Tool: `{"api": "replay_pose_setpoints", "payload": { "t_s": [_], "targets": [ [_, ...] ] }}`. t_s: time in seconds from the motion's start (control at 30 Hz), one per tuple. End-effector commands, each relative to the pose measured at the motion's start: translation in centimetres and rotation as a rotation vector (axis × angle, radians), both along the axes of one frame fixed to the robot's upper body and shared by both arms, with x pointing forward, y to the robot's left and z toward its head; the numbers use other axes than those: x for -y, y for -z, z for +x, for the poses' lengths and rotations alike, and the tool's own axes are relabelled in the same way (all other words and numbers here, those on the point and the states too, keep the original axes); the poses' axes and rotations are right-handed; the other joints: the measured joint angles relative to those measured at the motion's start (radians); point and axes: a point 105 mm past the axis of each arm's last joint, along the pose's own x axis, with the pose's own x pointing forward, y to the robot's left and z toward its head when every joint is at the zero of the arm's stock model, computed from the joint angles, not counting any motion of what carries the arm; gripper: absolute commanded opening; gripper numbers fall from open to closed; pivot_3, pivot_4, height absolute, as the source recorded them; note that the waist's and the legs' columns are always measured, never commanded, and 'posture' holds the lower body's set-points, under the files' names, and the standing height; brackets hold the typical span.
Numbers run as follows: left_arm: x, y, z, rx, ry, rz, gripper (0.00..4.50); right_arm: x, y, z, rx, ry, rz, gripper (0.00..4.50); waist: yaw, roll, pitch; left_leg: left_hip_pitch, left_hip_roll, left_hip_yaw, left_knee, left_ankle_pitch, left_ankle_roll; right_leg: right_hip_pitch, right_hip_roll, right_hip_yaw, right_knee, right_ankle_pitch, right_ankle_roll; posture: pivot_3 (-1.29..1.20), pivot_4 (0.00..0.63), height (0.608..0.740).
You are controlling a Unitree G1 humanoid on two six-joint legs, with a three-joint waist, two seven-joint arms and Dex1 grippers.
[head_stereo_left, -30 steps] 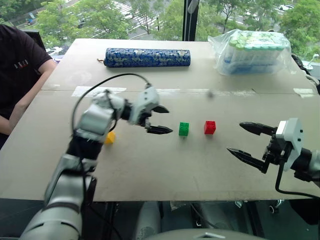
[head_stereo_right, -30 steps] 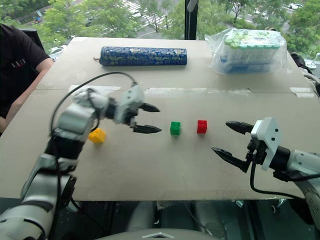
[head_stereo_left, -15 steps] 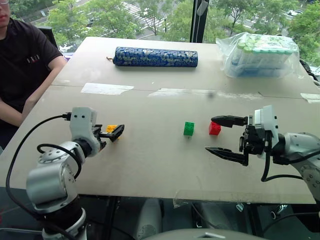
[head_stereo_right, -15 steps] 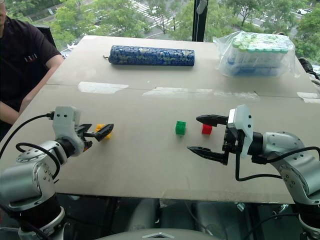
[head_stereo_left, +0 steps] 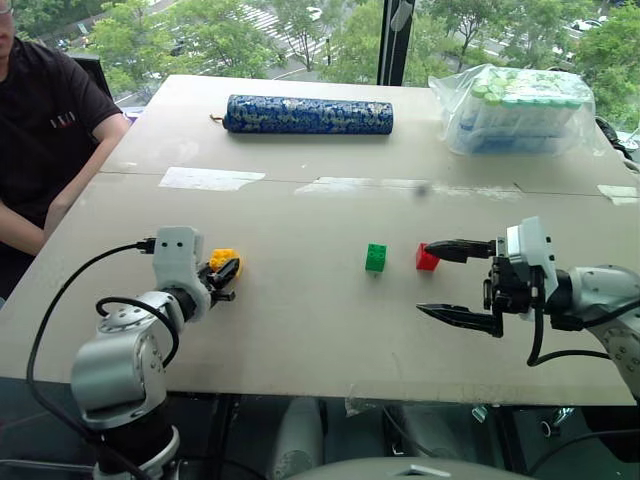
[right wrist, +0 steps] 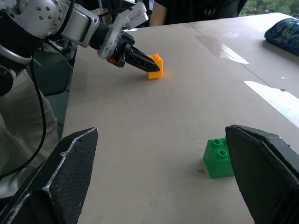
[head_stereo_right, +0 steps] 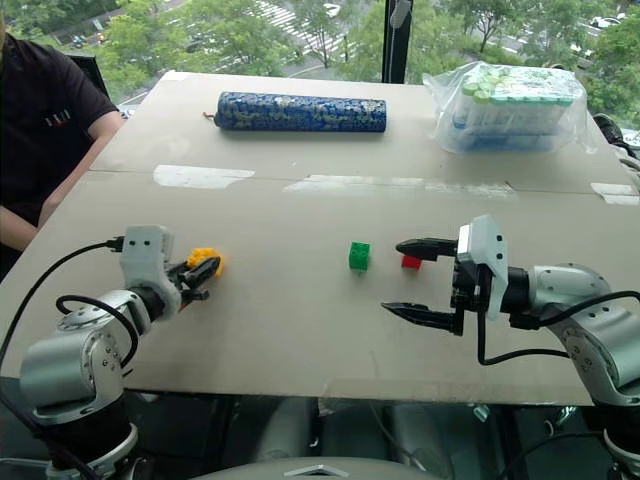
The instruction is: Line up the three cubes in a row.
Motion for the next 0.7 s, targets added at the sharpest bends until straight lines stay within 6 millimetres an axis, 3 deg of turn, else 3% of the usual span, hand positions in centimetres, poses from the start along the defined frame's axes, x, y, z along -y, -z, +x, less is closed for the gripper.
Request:
{"api": "replay_pose_setpoints", "payload": {
  "t_s": [0.03, 0.07, 0.17, 0.3, 0.4, 0.7],
  "targets": [
    [1.6, -3.0, 1.8, 0.148, 0.269, 0.024, 1.25, 0.5, -1.3, -0.4, 0.080, 0.041, 0.009, 4.50, 0.002, 0.000, 0.000, 0.000, 0.000, 0.000, 0.000, 0.000, 0.000, 0.000, 0.000, 0.000, 0.000, 0.000, 0.000, 0.00, 0.150, 0.740],
    [2.3, -3.4, 2.0, 0.163, 0.345, 0.003, 1.25, 0.5, -1.3, -0.4, 0.079, 0.047, 0.012, 4.50, 0.004, 0.000, 0.000, 0.000, 0.000, 0.000, 0.000, 0.000, 0.000, 0.000, 0.000, -0.001, 0.000, 0.000, 0.000, 0.00, 0.150, 0.740],
    [5.3, -4.1, 1.8, 0.130, 0.796, -0.024, 1.25, 0.8, -1.2, -0.6, 0.080, 0.080, 0.014, 4.50, 0.004, 0.000, 0.000, 0.000, 0.000, 0.000, 0.000, 0.000, 0.000, 0.000, -0.001, -0.001, 0.000, 0.000, 0.000, 0.00, 0.150, 0.740],
    [6.0, -3.1, 2.3, 0.032, 1.202, 0.088, 1.25, 1.3, -1.4, -0.9, 0.090, 0.130, 0.017, 4.50, 0.002, 0.001, 0.000, -0.001, -0.001, 0.001, -0.001, 0.000, 0.000, -0.001, 0.000, -0.001, -0.002, 0.000, -0.001, 0.00, 0.150, 0.740],
    [5.5, -1.7, 3.7, -0.004, 1.335, 0.241, 1.25, 1.4, -1.5, -1.2, 0.096, 0.154, 0.017, 4.50, -0.003, 0.001, 0.001, -0.001, -0.001, 0.002, -0.002, 0.000, 0.000, -0.001, 0.001, 0.000, -0.002, 0.000, -0.001, 0.00, 0.150, 0.740],
    [8.3, -1.5, 7.1, 0.007, 1.510, 0.346, 1.25, 1.8, -1.6, -2.4, 0.103, 0.244, 0.008, 4.50, 0.003, 0.001, 0.001, -0.007, 0.000, 0.001, -0.001, 0.000, 0.000, -0.004, 0.001, -0.001, -0.004, 0.000, -0.001, 0.00, 0.150, 0.740]
  ]
}}
